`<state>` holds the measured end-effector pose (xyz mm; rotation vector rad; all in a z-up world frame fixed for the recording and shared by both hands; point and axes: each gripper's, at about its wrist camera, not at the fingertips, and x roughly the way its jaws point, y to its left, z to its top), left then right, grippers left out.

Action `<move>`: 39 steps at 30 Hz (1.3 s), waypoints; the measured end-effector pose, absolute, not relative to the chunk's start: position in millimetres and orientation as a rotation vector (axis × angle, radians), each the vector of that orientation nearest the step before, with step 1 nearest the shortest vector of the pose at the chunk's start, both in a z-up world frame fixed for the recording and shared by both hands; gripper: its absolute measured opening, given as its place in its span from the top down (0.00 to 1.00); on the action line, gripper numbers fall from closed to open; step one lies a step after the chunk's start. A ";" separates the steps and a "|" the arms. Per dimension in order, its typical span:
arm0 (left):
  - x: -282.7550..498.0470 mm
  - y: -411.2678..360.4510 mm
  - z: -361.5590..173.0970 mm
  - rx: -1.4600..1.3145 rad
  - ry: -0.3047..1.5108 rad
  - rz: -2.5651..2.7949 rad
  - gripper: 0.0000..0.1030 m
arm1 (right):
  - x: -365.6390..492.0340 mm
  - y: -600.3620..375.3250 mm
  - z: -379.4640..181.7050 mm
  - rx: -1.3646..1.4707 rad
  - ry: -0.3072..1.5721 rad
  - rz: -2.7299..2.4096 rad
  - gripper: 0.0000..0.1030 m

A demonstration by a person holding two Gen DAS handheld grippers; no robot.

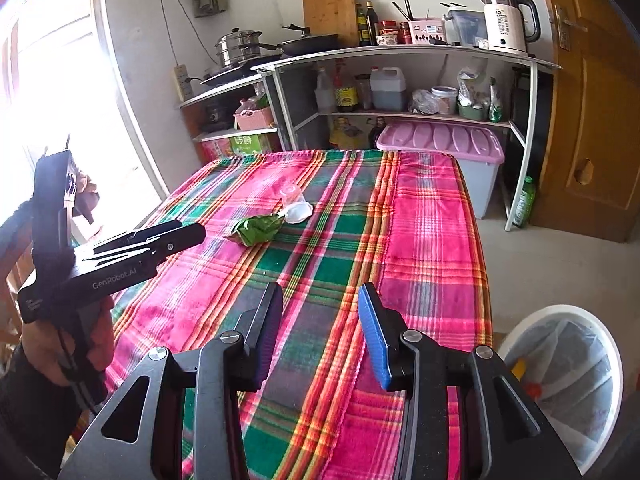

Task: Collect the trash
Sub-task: 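Move both open tools back over the green wrapper and small cup on the table, then grasp the green snack wrapper with the left tool while the right tool grasps the small clear cup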

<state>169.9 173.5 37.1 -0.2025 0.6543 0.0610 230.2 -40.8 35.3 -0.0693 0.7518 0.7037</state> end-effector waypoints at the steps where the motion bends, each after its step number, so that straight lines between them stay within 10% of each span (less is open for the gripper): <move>1: 175.3 176.0 35.4 -0.198 0.661 0.061 0.48 | 231.5 -38.6 35.3 -0.071 0.752 0.706 0.61; 25: 261.8 196.9 -23.7 -0.164 0.838 0.086 0.44 | 273.8 -13.3 18.2 -0.094 0.786 0.697 0.60; 39: 228.7 197.1 -6.9 -0.189 0.755 0.095 0.62 | 281.9 10.5 23.3 -0.115 0.785 0.711 0.60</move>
